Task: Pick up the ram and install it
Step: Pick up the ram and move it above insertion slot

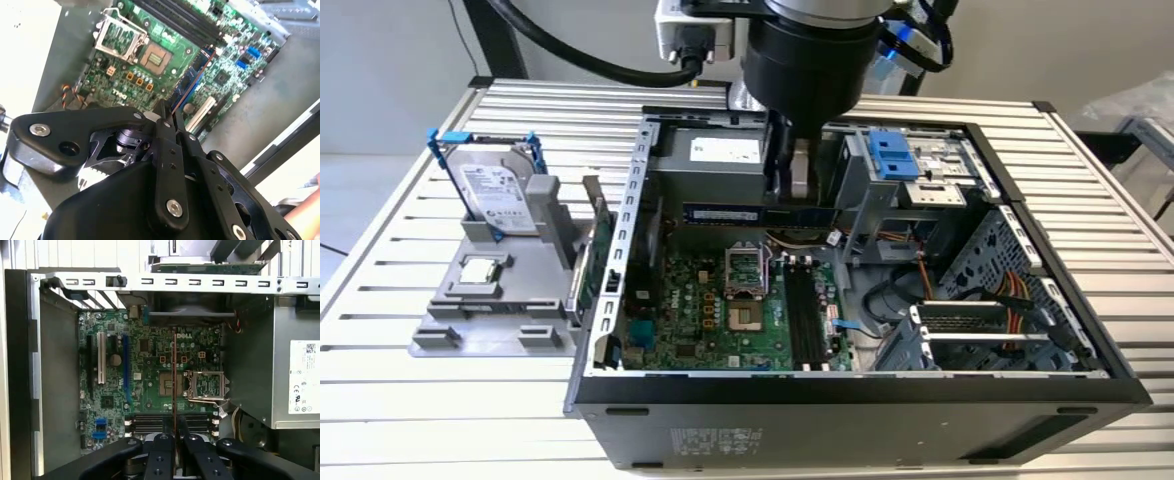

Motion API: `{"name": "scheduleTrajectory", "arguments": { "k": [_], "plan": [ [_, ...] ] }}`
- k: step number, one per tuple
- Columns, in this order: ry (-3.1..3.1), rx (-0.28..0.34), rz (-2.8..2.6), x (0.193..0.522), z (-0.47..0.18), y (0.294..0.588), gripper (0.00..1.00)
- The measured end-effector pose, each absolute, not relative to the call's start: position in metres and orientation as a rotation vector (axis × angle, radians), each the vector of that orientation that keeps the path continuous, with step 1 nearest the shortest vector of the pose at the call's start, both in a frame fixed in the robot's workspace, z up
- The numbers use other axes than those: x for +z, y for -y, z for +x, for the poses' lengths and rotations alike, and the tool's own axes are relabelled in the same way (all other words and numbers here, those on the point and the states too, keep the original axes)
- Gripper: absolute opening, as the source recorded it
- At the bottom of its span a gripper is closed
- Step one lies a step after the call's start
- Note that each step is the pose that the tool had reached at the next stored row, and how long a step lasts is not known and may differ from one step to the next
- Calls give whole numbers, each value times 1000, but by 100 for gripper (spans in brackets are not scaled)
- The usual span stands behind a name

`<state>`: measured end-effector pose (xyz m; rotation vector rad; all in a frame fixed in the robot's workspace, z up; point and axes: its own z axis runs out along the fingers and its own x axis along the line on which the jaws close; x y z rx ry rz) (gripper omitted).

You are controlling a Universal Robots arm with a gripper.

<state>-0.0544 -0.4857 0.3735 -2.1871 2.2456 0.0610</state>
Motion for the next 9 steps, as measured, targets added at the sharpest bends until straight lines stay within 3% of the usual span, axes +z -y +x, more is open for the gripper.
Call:
{"name": "scheduleTrajectory", "arguments": {
  "k": [9],
  "plan": [
    [-2246,63,-2188,374,-28,486,0]
  ]
}}
